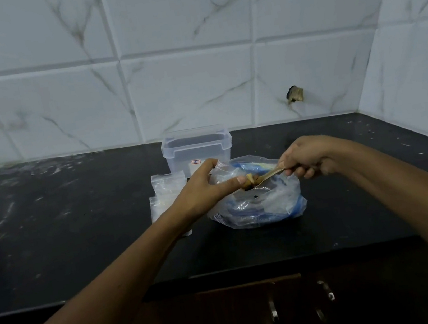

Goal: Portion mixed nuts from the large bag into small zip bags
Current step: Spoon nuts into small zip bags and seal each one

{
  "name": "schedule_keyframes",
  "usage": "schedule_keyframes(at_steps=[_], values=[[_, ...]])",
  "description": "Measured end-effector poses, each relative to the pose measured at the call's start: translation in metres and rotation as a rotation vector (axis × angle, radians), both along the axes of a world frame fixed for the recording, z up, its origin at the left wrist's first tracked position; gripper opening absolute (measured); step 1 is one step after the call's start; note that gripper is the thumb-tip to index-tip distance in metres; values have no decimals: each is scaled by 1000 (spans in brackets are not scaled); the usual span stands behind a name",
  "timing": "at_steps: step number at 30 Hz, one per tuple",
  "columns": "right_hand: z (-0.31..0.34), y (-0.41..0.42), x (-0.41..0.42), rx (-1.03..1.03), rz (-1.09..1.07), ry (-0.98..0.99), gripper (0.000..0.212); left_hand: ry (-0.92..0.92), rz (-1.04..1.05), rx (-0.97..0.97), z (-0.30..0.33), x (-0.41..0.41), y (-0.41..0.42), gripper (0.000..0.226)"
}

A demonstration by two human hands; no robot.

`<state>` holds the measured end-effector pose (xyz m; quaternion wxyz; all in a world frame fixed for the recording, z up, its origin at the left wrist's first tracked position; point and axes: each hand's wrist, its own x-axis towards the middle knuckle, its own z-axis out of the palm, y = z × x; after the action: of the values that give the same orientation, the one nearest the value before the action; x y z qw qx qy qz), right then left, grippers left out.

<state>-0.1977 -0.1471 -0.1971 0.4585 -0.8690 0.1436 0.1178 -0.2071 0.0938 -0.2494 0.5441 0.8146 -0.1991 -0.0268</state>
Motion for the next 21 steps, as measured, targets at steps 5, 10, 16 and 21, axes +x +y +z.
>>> schedule_keyframes(at_steps=[5,10,16,21], values=[[12,-11,4,33,-3,-30,17,-24,90,24,2,-3,-9,54],[34,-13,5,72,-2,-70,16,-100,177,101,7,-6,-17,49],[52,6,-2,9,75,-124,14,-122,194,136,10,-5,-24,58],[55,34,-13,-232,207,-254,17,-125,187,116,8,-5,-25,57]])
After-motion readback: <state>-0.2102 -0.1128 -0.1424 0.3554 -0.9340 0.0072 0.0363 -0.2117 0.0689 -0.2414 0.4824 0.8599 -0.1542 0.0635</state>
